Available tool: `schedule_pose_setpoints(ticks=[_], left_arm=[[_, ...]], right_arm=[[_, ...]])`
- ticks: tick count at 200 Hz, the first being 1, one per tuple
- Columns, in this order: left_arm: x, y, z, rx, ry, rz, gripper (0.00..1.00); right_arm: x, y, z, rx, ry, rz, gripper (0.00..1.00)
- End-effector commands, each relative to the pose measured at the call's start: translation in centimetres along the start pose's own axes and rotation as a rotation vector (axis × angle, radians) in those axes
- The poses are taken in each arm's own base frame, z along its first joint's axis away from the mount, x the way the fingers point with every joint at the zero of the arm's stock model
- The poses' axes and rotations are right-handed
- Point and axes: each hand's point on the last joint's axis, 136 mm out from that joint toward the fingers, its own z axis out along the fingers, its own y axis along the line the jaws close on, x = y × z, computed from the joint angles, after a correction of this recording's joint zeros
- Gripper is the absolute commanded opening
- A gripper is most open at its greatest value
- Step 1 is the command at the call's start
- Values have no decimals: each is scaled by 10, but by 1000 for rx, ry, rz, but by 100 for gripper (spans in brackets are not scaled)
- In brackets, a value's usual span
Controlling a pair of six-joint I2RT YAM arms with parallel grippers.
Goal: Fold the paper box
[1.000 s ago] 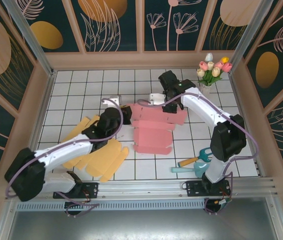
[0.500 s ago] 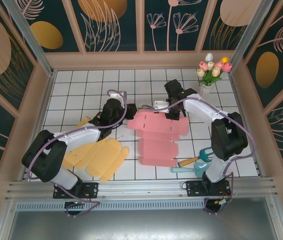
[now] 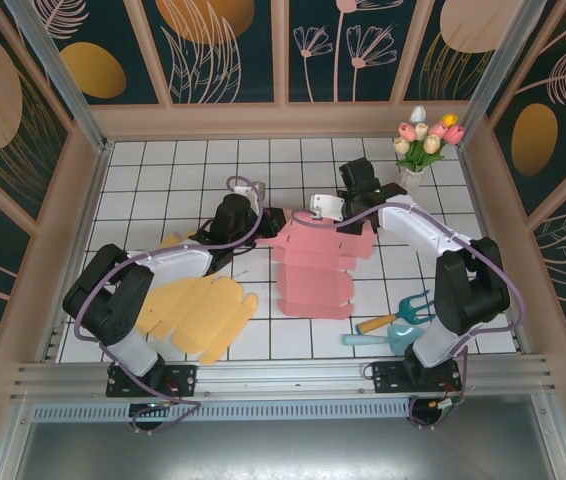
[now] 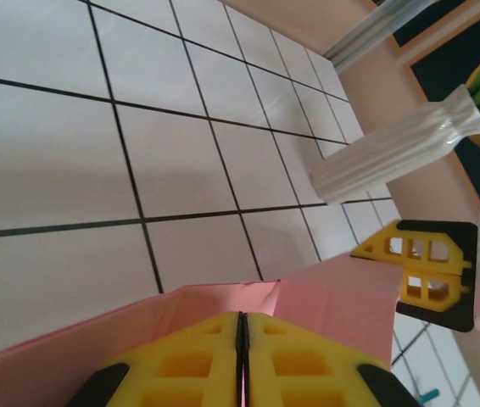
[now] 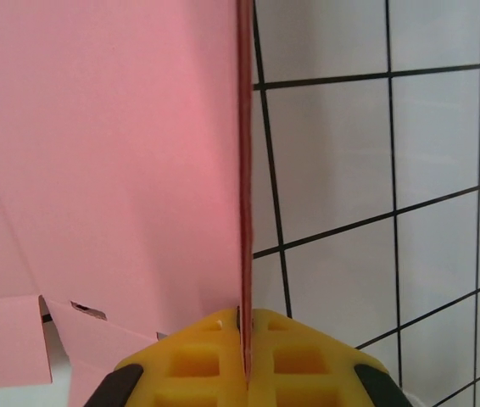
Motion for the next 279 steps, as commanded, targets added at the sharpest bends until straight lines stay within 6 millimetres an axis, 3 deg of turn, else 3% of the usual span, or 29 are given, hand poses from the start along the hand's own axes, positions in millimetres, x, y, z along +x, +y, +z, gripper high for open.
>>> schedule_pose_setpoints(ticks=[1,35,39,77,108,115,152,210,244,279], left_arm=[[-5,-26,6,91,-2,-5,11],[-5,-38,14,98,4,-3,10],[3,-30,21,77,24,-12,10],[2,-29,27,71,25,-33,10],[3,6,16,-109,-8,30,11],[-4,6,6,-133,-38,50,12],[13,39,-13,-253,-21,98,19],[28,31,-28,-191,9,60,30],[27,29,-38,-209,-4,88,29],[38,32,-28,-211,25,86,28]], right_arm=[[-10,-6,-9,32,-45,10,0],[-16,-2,-10,25,-68,-5,0],[-17,0,-10,24,-70,-11,0],[-20,3,-11,28,-90,-20,0],[-14,-1,-11,68,-72,-23,0],[-15,-2,-13,83,-80,-24,0],[-22,-7,-23,161,-118,-22,0],[-11,-29,-29,294,-40,13,0],[-3,-40,-27,343,0,38,0],[-2,-42,-25,346,10,60,0]])
